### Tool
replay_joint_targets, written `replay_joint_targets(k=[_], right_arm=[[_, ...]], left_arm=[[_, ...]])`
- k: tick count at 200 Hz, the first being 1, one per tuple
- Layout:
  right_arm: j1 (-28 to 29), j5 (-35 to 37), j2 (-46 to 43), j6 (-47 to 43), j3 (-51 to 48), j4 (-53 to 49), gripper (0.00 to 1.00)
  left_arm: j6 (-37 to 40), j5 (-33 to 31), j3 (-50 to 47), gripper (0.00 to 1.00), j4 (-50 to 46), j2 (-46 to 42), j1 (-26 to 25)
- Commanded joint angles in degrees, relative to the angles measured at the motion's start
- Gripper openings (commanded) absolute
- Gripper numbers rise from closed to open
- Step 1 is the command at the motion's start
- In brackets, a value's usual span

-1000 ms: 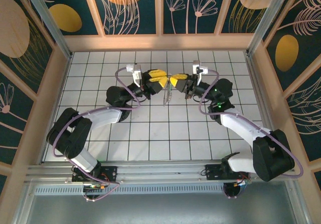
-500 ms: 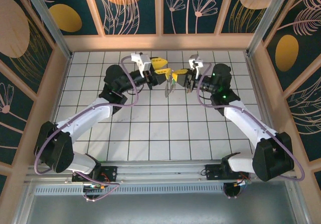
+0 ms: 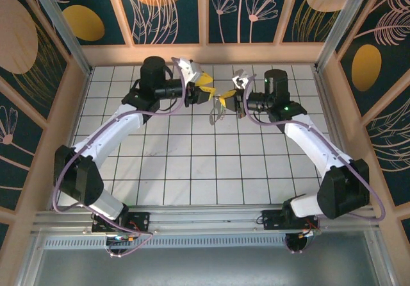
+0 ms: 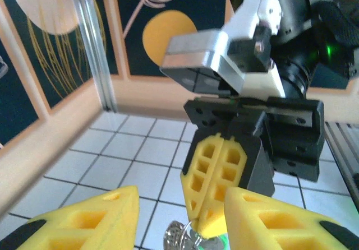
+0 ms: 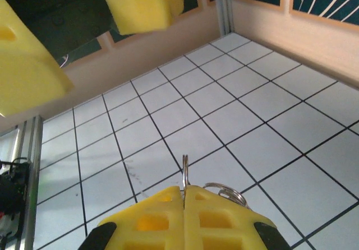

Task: Put the keys on the keyring

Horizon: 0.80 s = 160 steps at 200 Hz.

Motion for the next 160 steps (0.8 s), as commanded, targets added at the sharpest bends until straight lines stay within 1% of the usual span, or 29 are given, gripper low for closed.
replay_joint_targets(k=[1, 52, 107, 140, 145, 160], right_arm=[[-0.25, -3.85, 0.97, -4.21, 3.85, -4.09, 0.00], [-0.26, -5.18, 1.70, -6.09, 4.98, -6.97, 0.00], [-0.20, -5.90, 1.70, -5.79, 4.57, -6.17, 0.00], [-0.20, -6.42, 1.30, -5.54, 4.48, -5.64, 0.00], [-0.16, -6.42, 1.33, -5.53, 4.44, -5.57, 0.00], [-0.15, -6.33, 1.27, -5.45, 4.40, -5.48, 0.00]], left_arm=[[5.15, 4.42, 2.35, 0.44, -8.97, 2.21, 0.73], [7.05, 5.55, 4.87, 0.42, -12.64, 5.10, 1.27], [6.85, 8.76, 6.18, 0.42, -13.36, 7.10, 1.39], [6.85, 9.12, 6.18, 0.41, -13.54, 7.13, 1.36], [6.86, 9.42, 6.25, 0.41, -13.55, 8.70, 1.36], [6.86, 10.14, 6.29, 0.40, -13.55, 8.96, 1.38]])
